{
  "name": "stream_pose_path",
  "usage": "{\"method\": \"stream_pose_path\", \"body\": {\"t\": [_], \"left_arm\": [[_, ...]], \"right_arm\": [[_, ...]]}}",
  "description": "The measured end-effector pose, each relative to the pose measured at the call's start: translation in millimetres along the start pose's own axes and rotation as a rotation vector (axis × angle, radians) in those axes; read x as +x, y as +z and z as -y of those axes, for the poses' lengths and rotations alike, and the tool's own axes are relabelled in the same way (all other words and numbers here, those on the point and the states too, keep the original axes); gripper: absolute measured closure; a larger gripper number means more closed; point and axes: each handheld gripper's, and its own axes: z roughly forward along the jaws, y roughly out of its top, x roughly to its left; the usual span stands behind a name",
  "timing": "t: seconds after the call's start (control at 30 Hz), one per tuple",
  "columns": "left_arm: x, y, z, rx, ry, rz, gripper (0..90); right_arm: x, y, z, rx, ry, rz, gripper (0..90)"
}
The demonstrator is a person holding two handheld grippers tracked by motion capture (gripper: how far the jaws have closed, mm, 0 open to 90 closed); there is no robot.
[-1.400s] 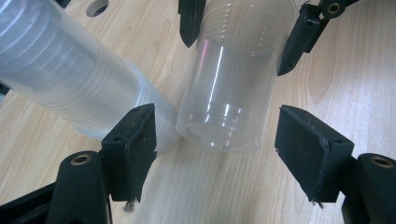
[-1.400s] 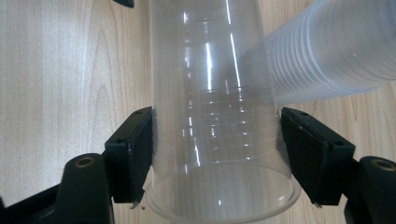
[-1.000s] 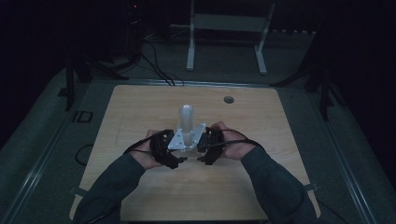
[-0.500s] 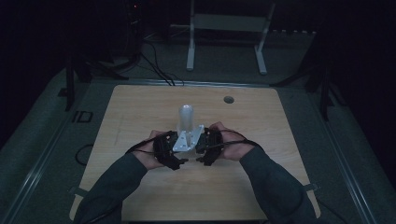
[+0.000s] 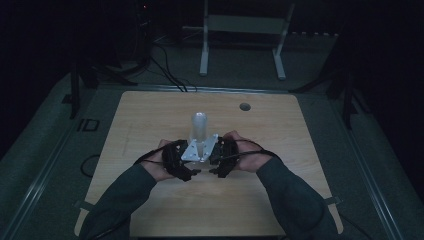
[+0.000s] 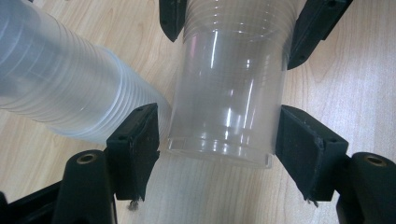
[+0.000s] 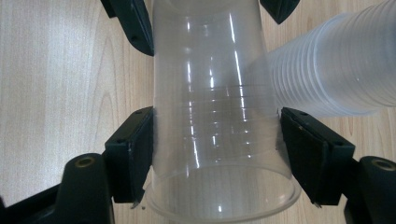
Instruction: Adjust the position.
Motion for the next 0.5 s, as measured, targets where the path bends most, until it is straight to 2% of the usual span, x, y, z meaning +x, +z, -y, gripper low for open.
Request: {"method": "stream_pose_path", "body": {"t": [0.03, 0.07, 0.1, 0.13, 0.17, 0.2, 0.23, 0.33, 0.4, 0.5], "left_arm": [[1.8, -0.9, 0.1, 0.018, 0.024, 0.003, 32.6], [2.3, -0.3, 0.5, 0.024, 0.026, 0.006, 32.8], [2.1, 0.5, 0.8, 0.02, 0.02, 0.009, 32.8], [2.0, 1.3, 1.0, 0.017, 0.016, 0.011, 32.8], [2.3, 1.7, 1.1, 0.02, 0.018, 0.012, 32.9], [-5.0, 8.7, 1.5, -0.068, -0.091, 0.005, 32.9], [-7.2, 10.6, 1.4, -0.093, -0.124, 0.009, 33.0], [-6.2, 10.9, 1.9, -0.089, -0.118, 0.015, 33.7], [-6.5, 12.0, 2.6, -0.101, -0.131, 0.017, 35.1], [-5.4, 11.8, 3.5, -0.088, -0.121, 0.019, 35.9]], "right_arm": [[0.4, -0.3, -0.3, -0.002, 0.003, 0.003, 29.3], [4.4, -0.1, -1.8, -0.013, 0.065, 0.007, 29.3], [4.7, -0.5, -2.2, -0.013, 0.066, 0.01, 29.4], [1.5, -1.0, -1.2, -0.006, 0.011, 0.005, 29.4], [1.6, -1.1, -1.4, -0.007, 0.009, 0.006, 29.5], [1.6, -1.3, -1.6, -0.004, 0.006, 0.01, 31.6], [1.5, -1.3, -1.7, -0.005, 0.001, 0.012, 31.8], [1.4, -1.1, -1.6, -0.003, -0.001, 0.015, 31.9], [1.2, -0.8, -1.2, -0.006, 0.004, 0.017, 32.1], [0.4, -0.5, -1.0, -0.001, -0.01, 0.021, 32.3]]}}
